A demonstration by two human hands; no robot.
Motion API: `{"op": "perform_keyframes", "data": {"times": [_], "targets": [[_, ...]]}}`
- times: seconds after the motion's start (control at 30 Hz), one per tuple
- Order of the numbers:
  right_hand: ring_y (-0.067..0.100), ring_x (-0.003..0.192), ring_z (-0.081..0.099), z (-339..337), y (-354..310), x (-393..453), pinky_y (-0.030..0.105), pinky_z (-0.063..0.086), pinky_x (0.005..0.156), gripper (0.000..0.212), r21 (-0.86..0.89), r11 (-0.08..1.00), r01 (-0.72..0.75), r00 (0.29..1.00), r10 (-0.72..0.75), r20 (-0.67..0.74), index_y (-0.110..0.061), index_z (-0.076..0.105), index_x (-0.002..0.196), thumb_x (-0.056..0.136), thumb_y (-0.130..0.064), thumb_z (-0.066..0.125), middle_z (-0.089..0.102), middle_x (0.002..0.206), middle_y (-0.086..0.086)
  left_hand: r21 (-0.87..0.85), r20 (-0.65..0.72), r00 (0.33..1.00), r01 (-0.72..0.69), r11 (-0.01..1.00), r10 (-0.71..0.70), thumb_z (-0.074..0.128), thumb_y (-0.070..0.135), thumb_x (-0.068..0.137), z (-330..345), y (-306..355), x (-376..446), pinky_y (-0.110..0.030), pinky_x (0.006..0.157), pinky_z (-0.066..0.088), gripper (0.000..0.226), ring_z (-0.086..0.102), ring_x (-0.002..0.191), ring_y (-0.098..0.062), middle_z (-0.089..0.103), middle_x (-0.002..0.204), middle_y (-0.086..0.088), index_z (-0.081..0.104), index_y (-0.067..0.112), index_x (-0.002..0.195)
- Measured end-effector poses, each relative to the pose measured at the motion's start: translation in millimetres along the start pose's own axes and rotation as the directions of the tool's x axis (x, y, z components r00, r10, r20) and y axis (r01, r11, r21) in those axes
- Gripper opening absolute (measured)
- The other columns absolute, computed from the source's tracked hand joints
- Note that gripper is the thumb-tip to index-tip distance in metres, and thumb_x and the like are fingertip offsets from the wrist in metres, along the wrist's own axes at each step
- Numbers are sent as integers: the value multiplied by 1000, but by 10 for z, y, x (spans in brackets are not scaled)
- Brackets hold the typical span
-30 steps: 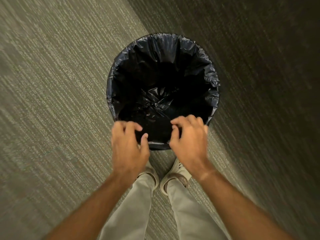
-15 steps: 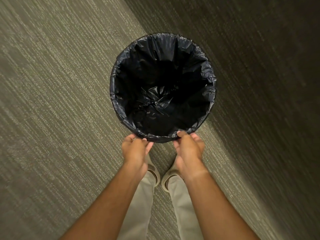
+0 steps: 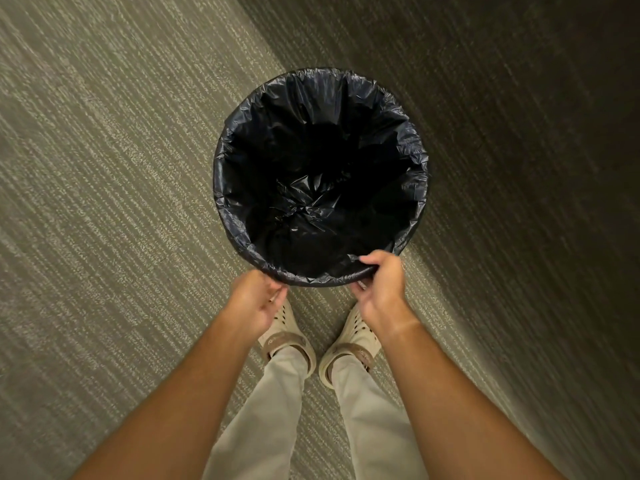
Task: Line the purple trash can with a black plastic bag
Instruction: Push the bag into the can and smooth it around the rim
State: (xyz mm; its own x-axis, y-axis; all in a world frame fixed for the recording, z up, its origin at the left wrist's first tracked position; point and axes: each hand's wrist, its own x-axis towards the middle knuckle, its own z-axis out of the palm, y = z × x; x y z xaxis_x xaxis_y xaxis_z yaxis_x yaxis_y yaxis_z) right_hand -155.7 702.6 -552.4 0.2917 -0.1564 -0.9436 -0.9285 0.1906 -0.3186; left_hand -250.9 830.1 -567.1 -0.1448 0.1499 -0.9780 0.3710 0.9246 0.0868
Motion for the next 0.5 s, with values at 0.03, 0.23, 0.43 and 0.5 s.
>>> {"op": "perform_keyframes", "data": {"times": [0.03, 0.23, 0.43, 0.5], "targets": [[19, 87, 59, -42, -48, -42, 37, 49, 84, 23, -28, 999, 36, 999, -36, 1, -13, 56, 84, 62, -7, 53, 62, 88, 4, 45, -64, 996, -57, 997, 60, 40, -13, 91, -71, 35, 32, -25, 69, 54, 43, 59, 86, -13, 57, 125, -21, 54, 4, 128], [-3, 87, 44, -67, -395, 36, 15, 31, 81, 41, -369, 784, 499, 778, -593, -208, -19, 45, 131, 92, -20, 57, 50, 108, -5, 195, -299, 735, -577, 793, 608, 41, 9, 100, -136, 433, -83, -43, 105, 46, 21, 59, 116, -25, 56, 127, -6, 50, 22, 114], [18, 94, 54, 297, -550, 372, 25, 33, 76, 31, -597, 639, 485, 703, -691, -167, -13, 52, 117, 102, -37, 38, 59, 109, 3, 277, -140, 705, -646, 711, 695, 28, 30, 106, 322, 625, -78, -27, 83, 45, 29, 54, 82, -8, 58, 94, 2, 54, 18, 98], [20, 84, 56, 314, -550, 430, 31, 34, 72, 34, -621, 631, 466, 710, -685, -164, -14, 49, 112, 103, -41, 31, 62, 102, 4, 309, -173, 702, -627, 715, 691, 26, 29, 106, 398, 632, -19, -27, 91, 44, 39, 57, 101, -15, 60, 118, -8, 54, 8, 121]]}}
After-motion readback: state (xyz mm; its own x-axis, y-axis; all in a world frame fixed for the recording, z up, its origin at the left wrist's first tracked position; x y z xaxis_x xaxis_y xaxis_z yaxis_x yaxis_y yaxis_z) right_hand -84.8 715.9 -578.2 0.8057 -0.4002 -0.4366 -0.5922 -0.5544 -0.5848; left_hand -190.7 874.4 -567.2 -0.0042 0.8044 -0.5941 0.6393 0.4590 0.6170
